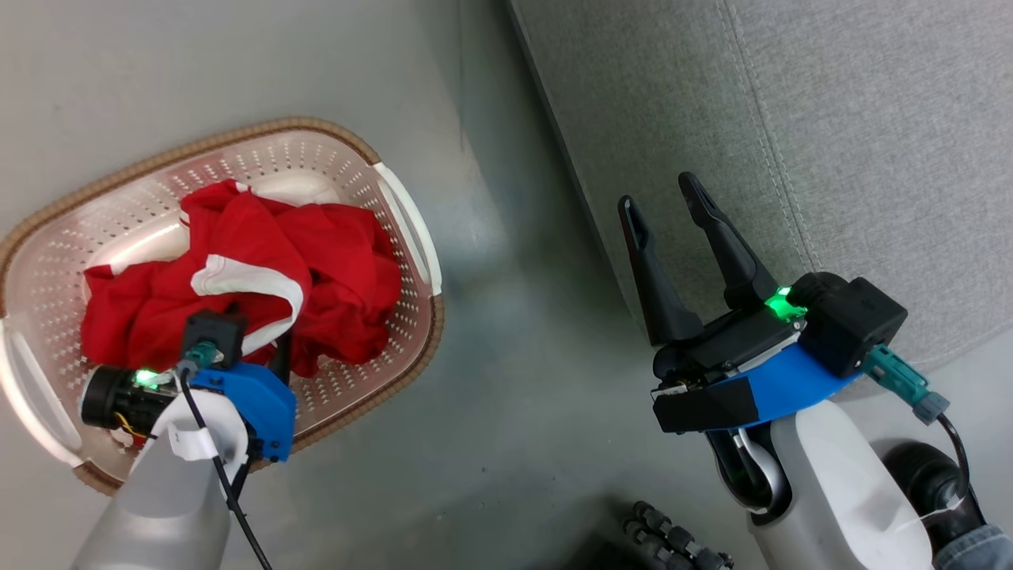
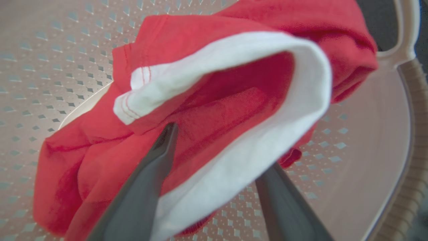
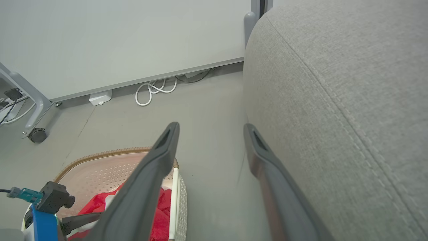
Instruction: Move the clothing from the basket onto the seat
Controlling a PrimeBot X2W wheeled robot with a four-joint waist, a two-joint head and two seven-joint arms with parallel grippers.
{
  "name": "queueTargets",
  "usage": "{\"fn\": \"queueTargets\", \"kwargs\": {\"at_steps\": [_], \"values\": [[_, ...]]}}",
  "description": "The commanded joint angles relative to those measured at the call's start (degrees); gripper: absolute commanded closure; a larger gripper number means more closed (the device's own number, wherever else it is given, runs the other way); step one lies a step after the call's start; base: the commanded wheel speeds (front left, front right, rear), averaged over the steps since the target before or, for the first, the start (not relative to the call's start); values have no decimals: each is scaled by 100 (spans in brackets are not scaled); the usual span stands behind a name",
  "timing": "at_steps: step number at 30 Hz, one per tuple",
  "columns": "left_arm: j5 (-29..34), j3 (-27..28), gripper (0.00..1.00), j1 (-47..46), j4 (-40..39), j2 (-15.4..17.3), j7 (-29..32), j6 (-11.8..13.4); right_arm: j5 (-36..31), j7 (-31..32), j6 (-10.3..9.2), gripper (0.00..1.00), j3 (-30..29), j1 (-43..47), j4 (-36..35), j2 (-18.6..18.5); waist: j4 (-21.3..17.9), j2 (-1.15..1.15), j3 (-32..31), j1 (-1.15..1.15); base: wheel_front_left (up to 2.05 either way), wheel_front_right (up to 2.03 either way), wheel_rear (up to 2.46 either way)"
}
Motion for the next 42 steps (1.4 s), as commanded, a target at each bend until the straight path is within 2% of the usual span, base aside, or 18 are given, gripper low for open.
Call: {"fn": "queueTargets", "kwargs": {"at_steps": [1, 8, 9, 10, 11, 29, 37, 42], "values": [[-18, 17, 0, -182, 85, 66, -10, 66, 41, -23, 1, 0, 25, -106, -56, -9, -49, 0, 163, -1, 0, 0, 0], [-166, 146, 0, -451, 363, 147, -19, 163, 124, -23, 1, 0, 95, -118, -101, -8, -128, 0, 311, -1, 0, 0, 0], [-186, 159, 22, -464, 397, 149, -20, 159, 130, -23, 1, 0, 101, -120, -98, -8, -136, 0, 320, -1, 0, 0, 0], [-196, 151, 71, -485, 422, 151, -20, 154, 135, -23, 1, 0, 104, -124, -94, -8, -142, 0, 326, -1, 0, 0, 0], [-208, 144, 100, -504, 438, 155, -22, 145, 133, -23, 1, 0, 102, -129, -89, -8, -144, 0, 331, -1, 0, 0, 0], [-344, 114, 100, -376, 154, 221, -29, 34, 63, -23, 1, 0, 80, -206, -17, -8, 40, 0, 293, -1, 0, 0, 0], [-390, 84, 100, -329, 61, 119, -29, 8, -33, -23, 1, 0, 46, -260, 44, -8, 186, 0, 95, -1, 0, 0, 0], [-385, 13, 100, -247, -181, -67, -29, -14, -190, -23, 1, 0, 13, -215, 158, -9, 422, 0, -286, -1, 0, 0, 0]]}}
